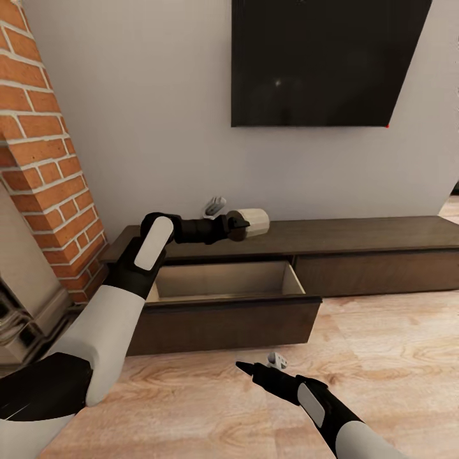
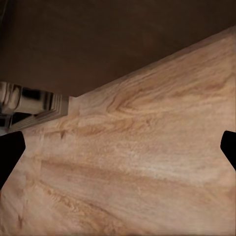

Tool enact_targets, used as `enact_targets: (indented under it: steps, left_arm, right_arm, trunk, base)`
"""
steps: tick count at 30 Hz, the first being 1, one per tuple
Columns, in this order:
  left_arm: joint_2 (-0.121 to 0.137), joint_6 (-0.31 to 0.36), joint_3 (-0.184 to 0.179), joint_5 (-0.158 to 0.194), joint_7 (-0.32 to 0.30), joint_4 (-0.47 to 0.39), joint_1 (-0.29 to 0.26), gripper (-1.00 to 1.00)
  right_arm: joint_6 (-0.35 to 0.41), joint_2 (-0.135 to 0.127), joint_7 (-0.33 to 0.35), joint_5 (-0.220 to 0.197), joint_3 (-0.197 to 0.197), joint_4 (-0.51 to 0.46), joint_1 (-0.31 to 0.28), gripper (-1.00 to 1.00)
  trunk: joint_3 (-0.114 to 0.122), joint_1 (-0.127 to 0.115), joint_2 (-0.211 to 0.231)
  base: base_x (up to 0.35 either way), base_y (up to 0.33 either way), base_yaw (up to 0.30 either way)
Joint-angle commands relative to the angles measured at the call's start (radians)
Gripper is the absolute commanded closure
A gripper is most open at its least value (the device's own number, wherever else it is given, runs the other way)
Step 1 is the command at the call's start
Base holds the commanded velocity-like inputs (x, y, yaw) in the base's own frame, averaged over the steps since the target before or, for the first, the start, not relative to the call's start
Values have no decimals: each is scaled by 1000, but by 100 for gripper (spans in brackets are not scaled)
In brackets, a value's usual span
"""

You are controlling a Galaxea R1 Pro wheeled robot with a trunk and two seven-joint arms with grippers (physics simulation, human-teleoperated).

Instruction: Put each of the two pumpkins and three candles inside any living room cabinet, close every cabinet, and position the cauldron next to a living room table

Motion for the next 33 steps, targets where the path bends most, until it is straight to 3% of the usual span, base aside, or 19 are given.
enact_targets:
  steps: [1,14,20,33]
  left_arm:
    - [0,3,1,-8,-8,0,-1,100]
    - [0,3,1,-24,-9,1,-1,100]
    - [0,4,1,-64,-10,1,-1,100]
    - [0,3,2,-73,-8,13,-1,100]
  right_arm:
    - [6,0,-1,-9,4,-1,0,-100]
    - [5,1,-1,-6,4,0,0,-100]
    - [3,1,-1,-3,4,0,0,-100]
    - [7,-12,0,-6,1,-1,0,-100]
  trunk:
    - [0,0,0]
    - [13,0,0]
    - [13,0,0]
    - [13,0,0]
  base:
    - [-32,0,2]
    - [-4,0,24]
    - [0,0,4]
    - [0,0,0]
